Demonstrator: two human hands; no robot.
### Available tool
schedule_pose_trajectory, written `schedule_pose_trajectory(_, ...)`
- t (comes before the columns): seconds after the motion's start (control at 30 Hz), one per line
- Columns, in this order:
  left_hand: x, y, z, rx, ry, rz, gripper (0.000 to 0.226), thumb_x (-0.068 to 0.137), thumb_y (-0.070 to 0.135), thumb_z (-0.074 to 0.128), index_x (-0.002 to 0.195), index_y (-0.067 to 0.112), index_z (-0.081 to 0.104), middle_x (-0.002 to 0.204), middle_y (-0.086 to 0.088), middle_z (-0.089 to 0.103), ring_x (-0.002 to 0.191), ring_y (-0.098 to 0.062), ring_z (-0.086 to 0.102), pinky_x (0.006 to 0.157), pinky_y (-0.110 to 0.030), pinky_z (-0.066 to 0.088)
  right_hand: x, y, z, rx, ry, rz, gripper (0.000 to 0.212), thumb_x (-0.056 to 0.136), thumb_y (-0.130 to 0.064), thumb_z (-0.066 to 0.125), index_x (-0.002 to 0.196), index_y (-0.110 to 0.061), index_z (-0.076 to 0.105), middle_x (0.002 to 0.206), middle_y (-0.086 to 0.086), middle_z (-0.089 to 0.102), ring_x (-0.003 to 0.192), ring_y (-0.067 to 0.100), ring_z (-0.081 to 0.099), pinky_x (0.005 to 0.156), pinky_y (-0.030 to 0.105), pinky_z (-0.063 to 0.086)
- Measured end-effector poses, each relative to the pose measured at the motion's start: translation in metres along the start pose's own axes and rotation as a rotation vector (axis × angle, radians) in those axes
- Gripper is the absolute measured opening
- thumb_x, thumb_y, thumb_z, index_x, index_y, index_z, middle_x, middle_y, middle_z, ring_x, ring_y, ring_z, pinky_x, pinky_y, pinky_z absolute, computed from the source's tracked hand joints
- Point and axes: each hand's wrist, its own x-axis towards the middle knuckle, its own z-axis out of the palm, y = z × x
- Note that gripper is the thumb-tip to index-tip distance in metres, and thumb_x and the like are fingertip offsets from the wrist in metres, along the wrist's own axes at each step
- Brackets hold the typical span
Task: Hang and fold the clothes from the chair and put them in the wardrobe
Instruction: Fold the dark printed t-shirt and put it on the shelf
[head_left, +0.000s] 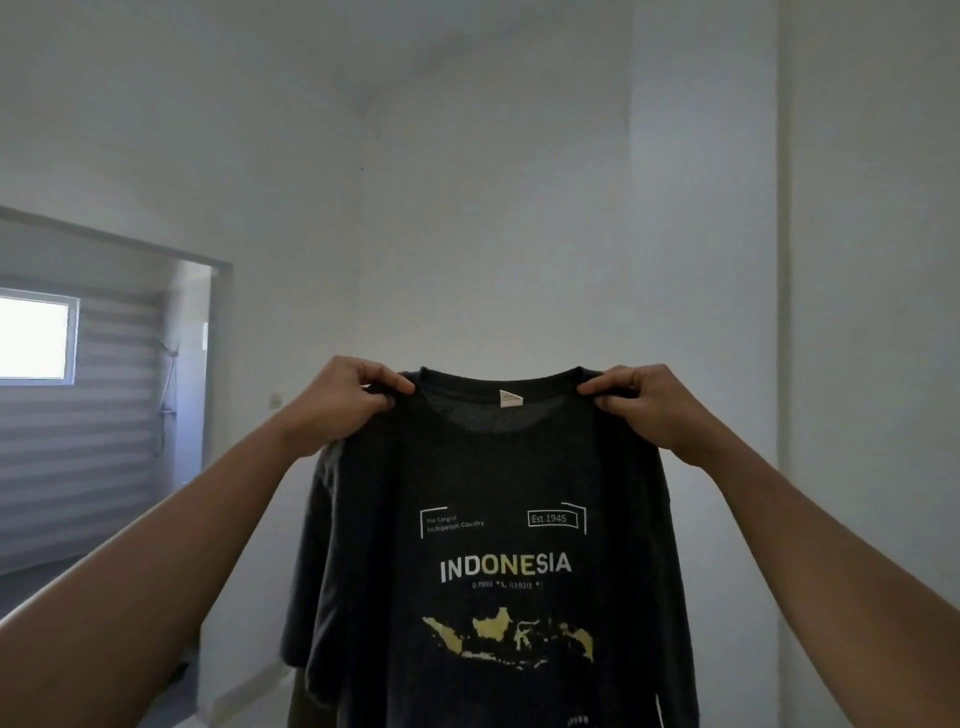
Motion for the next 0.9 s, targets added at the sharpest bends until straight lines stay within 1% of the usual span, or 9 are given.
schedule_pose_trajectory(0.07,0.002,-0.001,-0.006,0.072,-0.025,-0.027,0.031,0.091,-0.002,0.062,0.092,0.025,0.078,0.101,-0.002,0.071,0.09,-0.016,0.067,0.066,-0.017,0.051,0.002,-0.005,0.003,-0.064,-0.023,0.02,0.022,0.095,-0.008,0.062,0.105,-0.019,0.078,0.11,-0.003,0.071,0.1,0.006,0.064,0.088,0.019,0.051)
schedule_pose_trajectory(0.2,0.005,0.005,-0.011,0.262,-0.048,-0.04,0.022,0.091,0.004,0.067,0.099,0.022,0.077,0.105,0.002,0.069,0.09,-0.008,0.061,0.074,-0.018,0.044,0.01,-0.016,0.01,-0.233,-0.04,0.118,0.018,0.094,-0.032,0.066,0.093,-0.021,0.081,0.093,0.004,0.074,0.087,0.013,0.067,0.087,0.03,0.051)
schedule_pose_trajectory(0.27,0.004,0.011,-0.008,0.237,-0.06,-0.094,0.018,0.091,0.006,0.067,0.104,0.016,0.076,0.097,-0.002,0.072,0.077,-0.009,0.063,0.064,-0.019,0.046,0.012,-0.021,0.014,-0.229,-0.031,0.188,0.038,0.093,-0.04,0.065,0.083,-0.005,0.077,0.069,0.007,0.06,0.065,0.016,0.058,0.073,0.029,0.048)
schedule_pose_trajectory(0.33,0.0,0.017,-0.005,0.172,-0.099,-0.159,0.021,0.092,0.005,0.065,0.112,0.009,0.071,0.087,-0.012,0.074,0.067,-0.017,0.069,0.053,-0.022,0.051,0.01,-0.03,0.019,-0.178,-0.008,0.248,0.046,0.094,-0.041,0.064,0.084,0.004,0.07,0.067,0.008,0.049,0.055,0.017,0.049,0.058,0.028,0.043)
schedule_pose_trajectory(0.37,-0.001,0.018,-0.004,0.122,-0.116,-0.176,0.025,0.093,0.004,0.065,0.117,0.007,0.068,0.088,-0.014,0.074,0.072,-0.02,0.073,0.058,-0.025,0.056,0.007,-0.036,0.021,-0.121,-0.003,0.278,0.045,0.095,-0.041,0.063,0.089,0.003,0.07,0.072,0.009,0.053,0.053,0.017,0.053,0.054,0.028,0.046)
schedule_pose_trajectory(0.5,-0.006,0.019,-0.003,0.128,-0.055,-0.097,0.034,0.088,0.008,0.072,0.121,0.009,0.067,0.097,-0.007,0.07,0.089,-0.02,0.07,0.079,-0.029,0.057,-0.005,-0.052,0.018,-0.025,-0.026,0.349,0.038,0.097,-0.044,0.058,0.104,-0.008,0.07,0.104,0.003,0.065,0.081,0.027,0.072,0.069,0.045,0.063)
schedule_pose_trajectory(0.67,-0.011,0.026,-0.01,0.138,0.06,0.071,0.033,0.081,0.012,0.08,0.112,0.016,0.071,0.116,0.003,0.063,0.109,-0.015,0.059,0.093,-0.029,0.049,-0.008,-0.056,0.006,-0.134,0.042,0.183,0.025,0.094,-0.045,0.063,0.093,-0.023,0.074,0.106,0.01,0.07,0.095,0.026,0.069,0.078,0.046,0.06)
schedule_pose_trajectory(0.77,-0.012,0.037,-0.017,0.015,0.079,0.15,0.036,0.08,0.008,0.08,0.112,0.016,0.068,0.115,-0.003,0.066,0.099,-0.018,0.069,0.088,-0.035,0.059,-0.009,-0.061,0.002,-0.056,0.11,0.045,0.021,0.088,-0.043,0.071,0.088,-0.023,0.075,0.102,-0.001,0.07,0.099,0.02,0.068,0.088,0.04,0.057)
schedule_pose_trajectory(0.9,-0.013,0.058,-0.018,-0.199,0.168,0.214,0.035,0.081,-0.002,0.075,0.111,0.012,0.063,0.106,-0.012,0.066,0.089,-0.023,0.072,0.079,-0.031,0.061,-0.006,-0.073,-0.003,0.257,0.231,-0.025,0.039,0.084,-0.037,0.076,0.075,-0.002,0.062,0.087,0.018,0.068,0.087,0.034,0.069,0.086,0.052,0.059)
